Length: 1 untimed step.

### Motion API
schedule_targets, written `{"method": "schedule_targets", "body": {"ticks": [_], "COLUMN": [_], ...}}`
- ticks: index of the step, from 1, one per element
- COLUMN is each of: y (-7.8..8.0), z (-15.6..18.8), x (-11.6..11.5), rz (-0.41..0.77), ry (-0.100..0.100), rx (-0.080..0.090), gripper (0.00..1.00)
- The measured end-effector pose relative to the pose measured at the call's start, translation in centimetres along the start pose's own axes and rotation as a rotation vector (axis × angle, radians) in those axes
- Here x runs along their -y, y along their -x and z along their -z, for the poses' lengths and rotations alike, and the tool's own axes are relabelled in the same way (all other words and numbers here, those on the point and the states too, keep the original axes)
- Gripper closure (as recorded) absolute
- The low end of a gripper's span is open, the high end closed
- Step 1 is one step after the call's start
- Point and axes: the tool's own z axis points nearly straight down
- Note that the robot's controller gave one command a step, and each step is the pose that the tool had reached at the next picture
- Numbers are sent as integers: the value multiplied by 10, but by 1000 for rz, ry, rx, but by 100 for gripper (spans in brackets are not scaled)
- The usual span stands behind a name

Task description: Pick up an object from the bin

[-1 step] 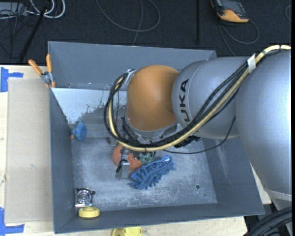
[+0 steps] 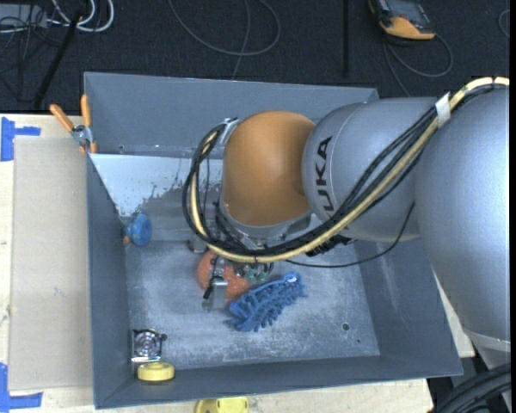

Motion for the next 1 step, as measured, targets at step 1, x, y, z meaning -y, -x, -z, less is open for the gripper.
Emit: {"method": "schedule_targets", "body": {"ticks": [1], "y": [-4], "z": [-11], "x": [27], "rz": [72], "ry": [2], "rx": [2], "gripper": [0]}}
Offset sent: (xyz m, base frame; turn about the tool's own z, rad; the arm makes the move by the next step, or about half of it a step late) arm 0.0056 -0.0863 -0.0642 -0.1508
